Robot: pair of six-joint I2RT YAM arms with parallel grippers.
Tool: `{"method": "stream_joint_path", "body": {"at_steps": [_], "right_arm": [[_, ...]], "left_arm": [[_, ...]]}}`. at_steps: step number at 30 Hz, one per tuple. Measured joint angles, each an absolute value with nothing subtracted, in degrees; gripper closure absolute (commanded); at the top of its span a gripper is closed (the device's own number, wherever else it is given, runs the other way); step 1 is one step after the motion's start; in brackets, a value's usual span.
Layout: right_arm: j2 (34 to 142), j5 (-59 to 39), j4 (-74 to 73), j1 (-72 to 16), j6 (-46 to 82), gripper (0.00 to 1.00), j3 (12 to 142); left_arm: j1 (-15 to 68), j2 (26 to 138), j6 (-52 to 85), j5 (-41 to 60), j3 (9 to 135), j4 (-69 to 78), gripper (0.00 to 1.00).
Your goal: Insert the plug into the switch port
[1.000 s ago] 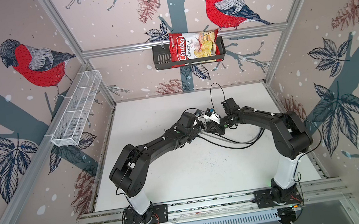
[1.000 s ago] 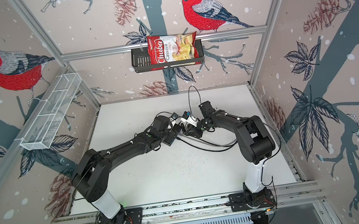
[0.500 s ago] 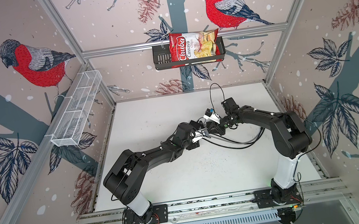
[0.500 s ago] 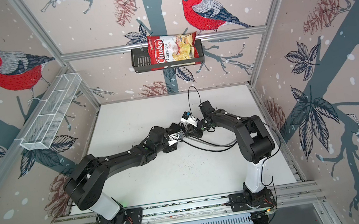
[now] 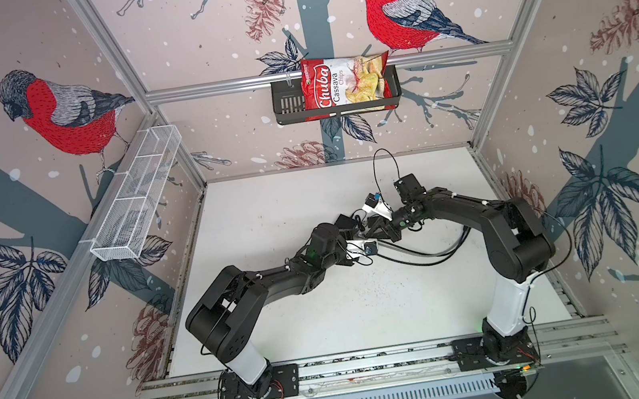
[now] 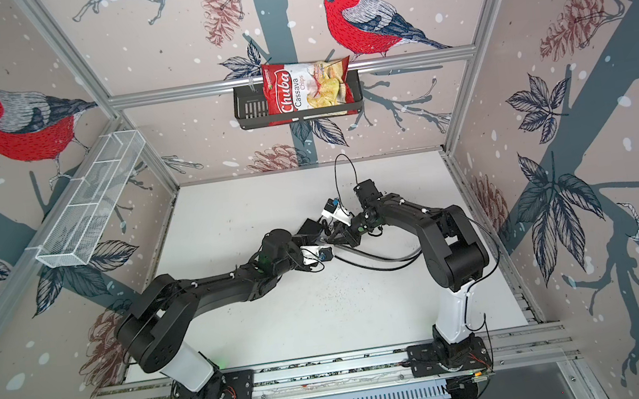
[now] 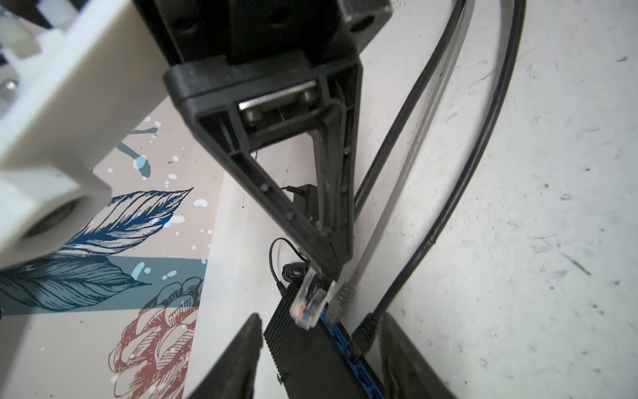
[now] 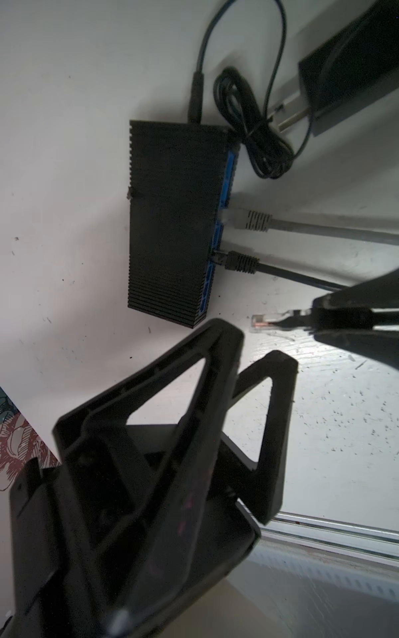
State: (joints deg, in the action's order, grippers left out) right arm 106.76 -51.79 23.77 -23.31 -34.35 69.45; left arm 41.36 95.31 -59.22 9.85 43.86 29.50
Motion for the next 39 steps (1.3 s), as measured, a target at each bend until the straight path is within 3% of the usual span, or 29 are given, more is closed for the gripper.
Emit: {"method": "stream_joint_path", "body": {"at_steps": [3,18,31,34,37,39], "right_arm": [[106.7,-52.5,24.4,-23.3,-34.3,0.96,69.7],[106.6,-53.4,26.2,-23.2,-34.4,0.95,70.6],[106.9,-53.8,27.4,-23.2,-34.7,0.94,71.2],[106.9,-53.7,27.4,-23.1,-34.7,0.89,71.2],[106.7,-53.3,26.8,-23.1,-34.5,0.75,70.8],[105.5,-51.8,25.2,-23.3,-34.1,0.72,69.1]], "left_arm": [[41.4,96.2,-60.4,10.8,45.1,29.3,0.5],[40.8,98.0,-63.5,11.7,48.2,26.3,0.78],[40.5,98.5,-65.5,11.9,49.1,24.0,0.88],[40.5,98.5,-65.5,11.9,49.3,23.7,0.89],[40.5,98.5,-65.5,11.7,49.6,22.9,0.89],[40.3,98.4,-65.3,11.3,49.8,21.9,0.89]]}}
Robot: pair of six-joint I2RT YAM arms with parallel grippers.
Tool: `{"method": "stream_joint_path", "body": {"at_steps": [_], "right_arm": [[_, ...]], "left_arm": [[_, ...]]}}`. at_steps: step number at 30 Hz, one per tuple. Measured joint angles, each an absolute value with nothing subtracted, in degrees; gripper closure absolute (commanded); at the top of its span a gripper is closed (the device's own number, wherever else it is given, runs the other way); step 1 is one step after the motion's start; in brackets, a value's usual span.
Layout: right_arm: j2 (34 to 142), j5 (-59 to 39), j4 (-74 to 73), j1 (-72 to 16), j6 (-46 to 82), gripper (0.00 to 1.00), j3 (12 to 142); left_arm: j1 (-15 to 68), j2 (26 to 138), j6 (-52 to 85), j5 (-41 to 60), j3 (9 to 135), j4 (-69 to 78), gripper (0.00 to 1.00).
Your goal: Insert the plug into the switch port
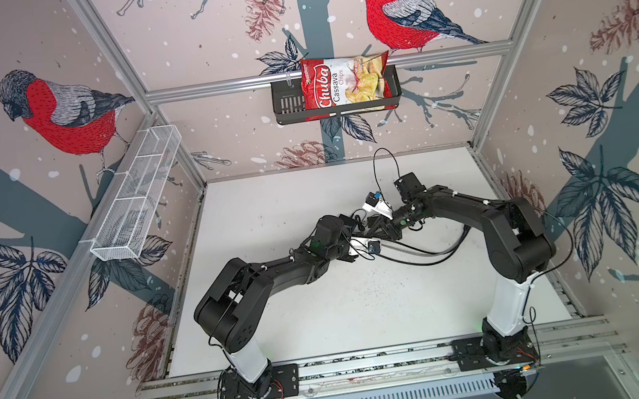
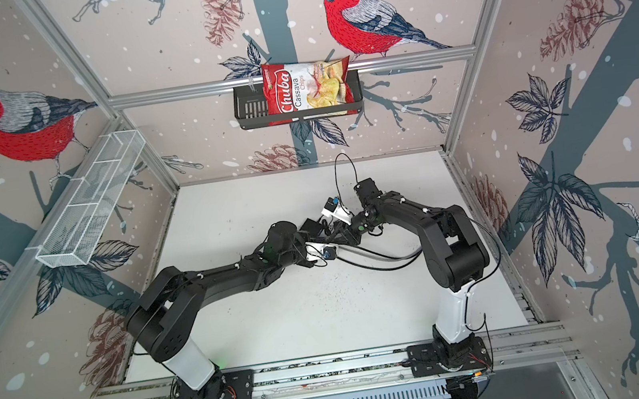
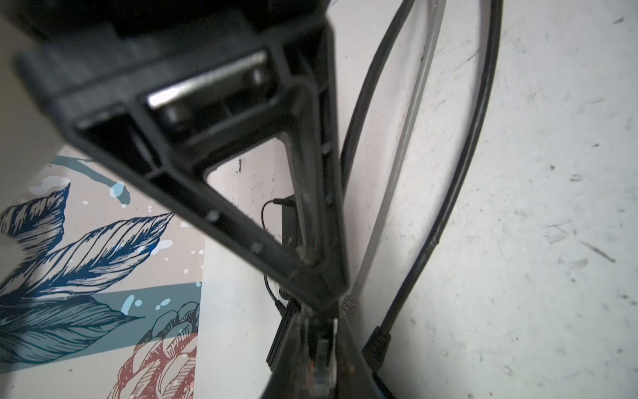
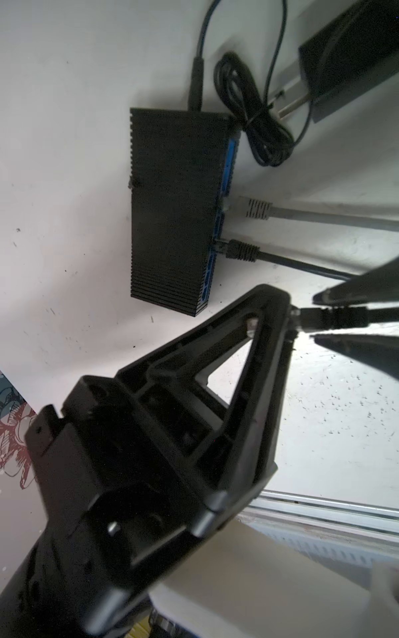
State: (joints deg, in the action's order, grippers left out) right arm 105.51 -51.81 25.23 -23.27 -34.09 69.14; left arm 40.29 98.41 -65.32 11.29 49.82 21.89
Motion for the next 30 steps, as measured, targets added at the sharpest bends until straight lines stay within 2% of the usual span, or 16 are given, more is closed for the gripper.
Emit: {"method": "stream_joint_path", "body": {"at_steps": [14,21,30], "right_arm": [[90.1,-33.8,2.0,-26.2,-32.6,0.68,51.0],[82.8,-27.9,-19.6,-26.6,-30.8,0.68,36.2],[79.4,-24.3,-31.6,-31.4,-33.1,0.69,31.4]], "left_arm": [[39.1,96.3,-62.6,14.7,52.6,12.4,0.89],[38.2,94.4,-60.8,18.7,53.7,8.2,0.89],[38.0,94.3,-60.2,21.3,55.5,3.7,0.89]]}}
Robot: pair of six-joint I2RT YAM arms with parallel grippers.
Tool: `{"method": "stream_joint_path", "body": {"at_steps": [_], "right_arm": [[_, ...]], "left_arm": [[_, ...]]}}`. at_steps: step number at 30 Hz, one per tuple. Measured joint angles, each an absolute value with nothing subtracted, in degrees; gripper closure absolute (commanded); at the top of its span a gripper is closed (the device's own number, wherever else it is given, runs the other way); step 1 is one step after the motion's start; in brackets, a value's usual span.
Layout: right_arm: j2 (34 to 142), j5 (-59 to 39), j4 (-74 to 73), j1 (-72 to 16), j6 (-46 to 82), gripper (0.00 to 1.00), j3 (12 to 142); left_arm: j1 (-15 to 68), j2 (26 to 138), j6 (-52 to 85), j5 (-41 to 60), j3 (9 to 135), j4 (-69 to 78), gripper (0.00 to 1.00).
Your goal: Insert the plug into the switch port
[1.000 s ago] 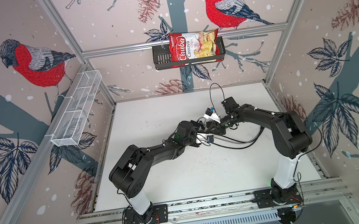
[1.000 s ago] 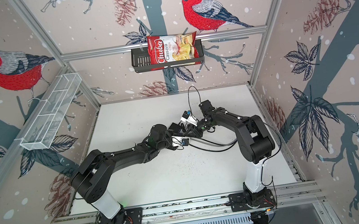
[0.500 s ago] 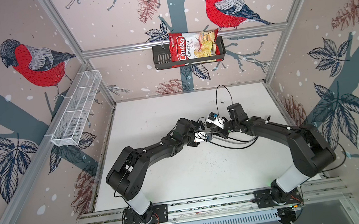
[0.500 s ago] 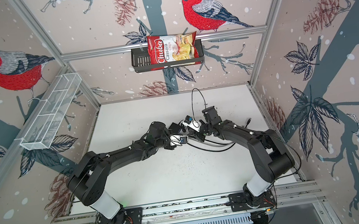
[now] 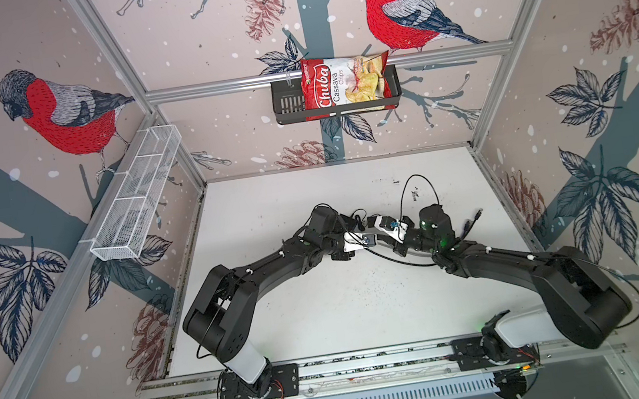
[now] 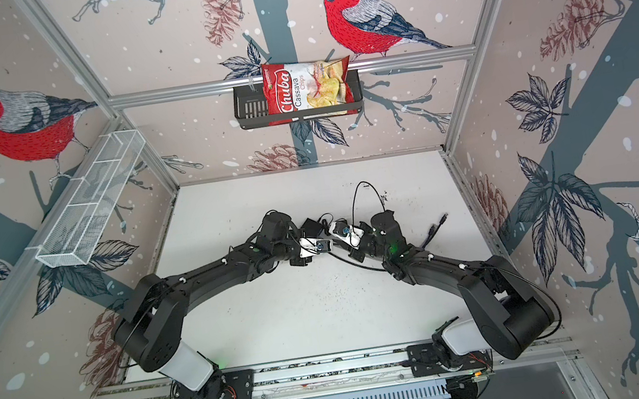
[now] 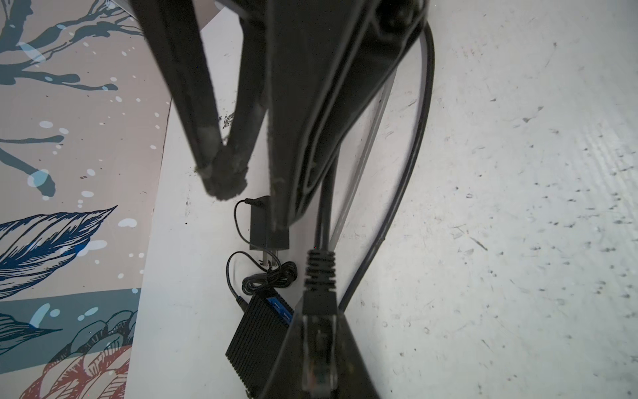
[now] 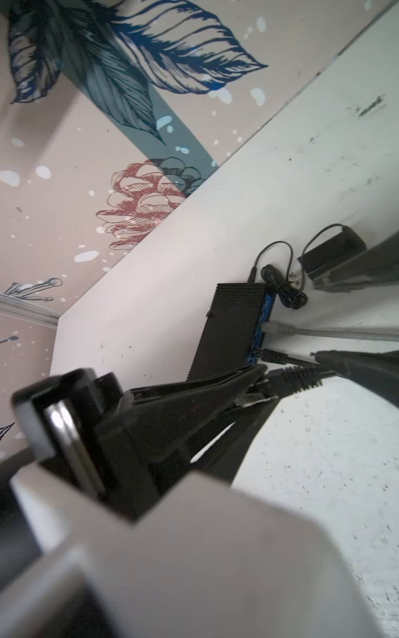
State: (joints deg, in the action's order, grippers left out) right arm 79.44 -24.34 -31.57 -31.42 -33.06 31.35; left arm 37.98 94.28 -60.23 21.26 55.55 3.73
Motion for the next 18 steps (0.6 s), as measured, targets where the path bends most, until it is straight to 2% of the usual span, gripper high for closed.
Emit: {"method": "stream_joint_path", "body": {"at_steps": [18], "right_arm": [[81.1,-21.2,-37.6,-35.5,-32.4,0.68,28.1]], "left_arm": [[37.8,94.3,-62.9,22.3,57.6,-3.7,0.9]]}}
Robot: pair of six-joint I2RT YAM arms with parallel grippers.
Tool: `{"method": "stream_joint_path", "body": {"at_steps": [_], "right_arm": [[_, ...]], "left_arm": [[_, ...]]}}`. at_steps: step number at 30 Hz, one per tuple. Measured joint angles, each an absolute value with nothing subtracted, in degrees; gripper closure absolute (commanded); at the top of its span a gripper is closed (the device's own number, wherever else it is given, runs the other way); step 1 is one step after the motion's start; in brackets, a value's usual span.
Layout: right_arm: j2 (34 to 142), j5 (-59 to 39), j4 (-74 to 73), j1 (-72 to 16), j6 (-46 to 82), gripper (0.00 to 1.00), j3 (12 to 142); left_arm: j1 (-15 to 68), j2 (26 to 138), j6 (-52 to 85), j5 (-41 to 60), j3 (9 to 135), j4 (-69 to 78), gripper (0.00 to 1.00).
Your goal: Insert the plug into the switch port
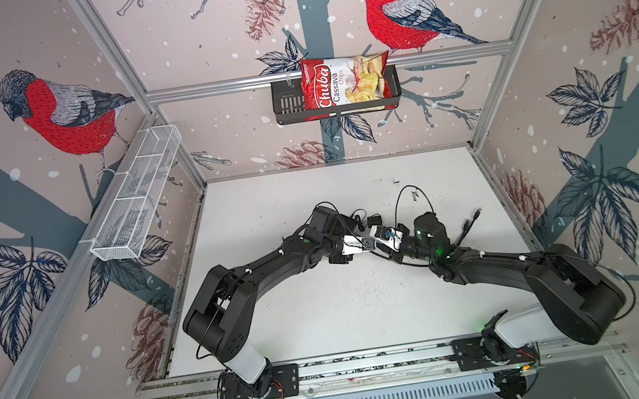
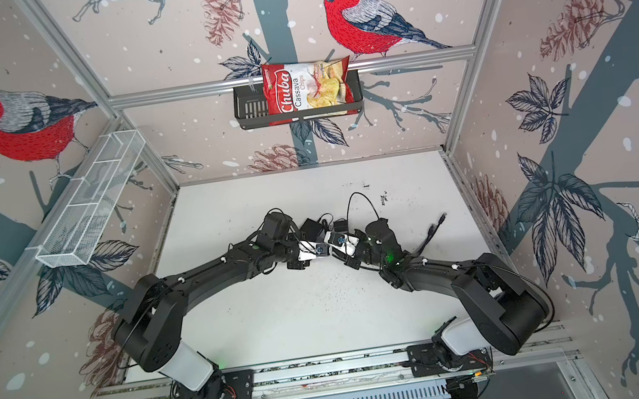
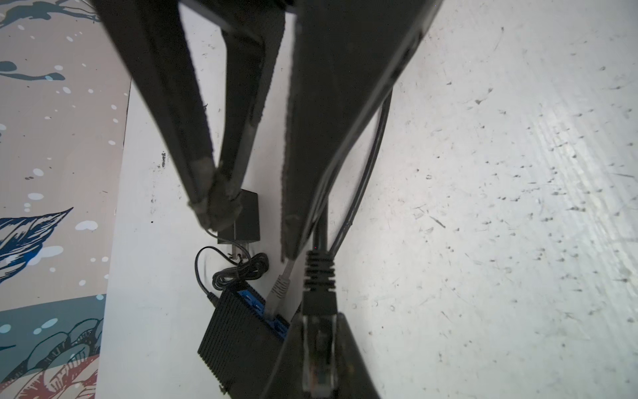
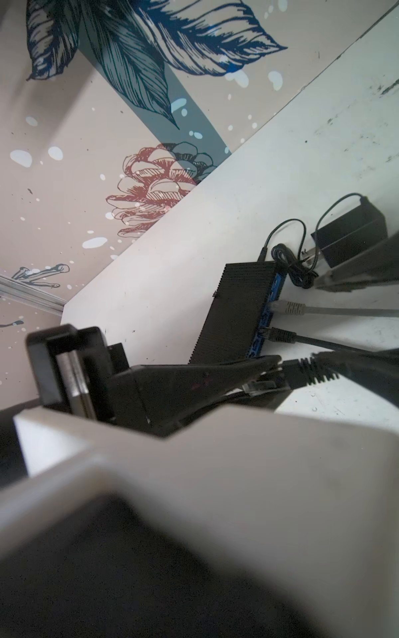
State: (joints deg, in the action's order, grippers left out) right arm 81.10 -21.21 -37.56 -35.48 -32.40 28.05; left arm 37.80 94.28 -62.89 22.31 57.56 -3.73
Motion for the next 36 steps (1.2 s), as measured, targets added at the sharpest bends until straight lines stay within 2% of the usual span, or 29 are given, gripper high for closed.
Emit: {"method": "stream_joint_path", "body": {"at_steps": [8,14,24,36], "right_arm": [[78.2,-22.4,-45.1,-33.2,-28.6,0.66,21.1],[76.3,-24.4,-47.9,-33.1,-31.7,0.66,19.0],[78.9,-24.4,-49.3,-35.2,-39.2,0.66,19.5],[82.0,-24.9,-50.7,-35.7,-42.1,0.67,22.7]], "left_arm": [[37.0,94.2,-61.3,23.9,57.7,-1.5,0.91],[36.2,94.1,-60.2,26.2,57.8,-1.6,0.91],[36.1,94.0,-61.5,29.5,60.6,-5.3,0.91],[36.1,94.7,-63.0,30.4,61.9,-8.9,0.92]]}}
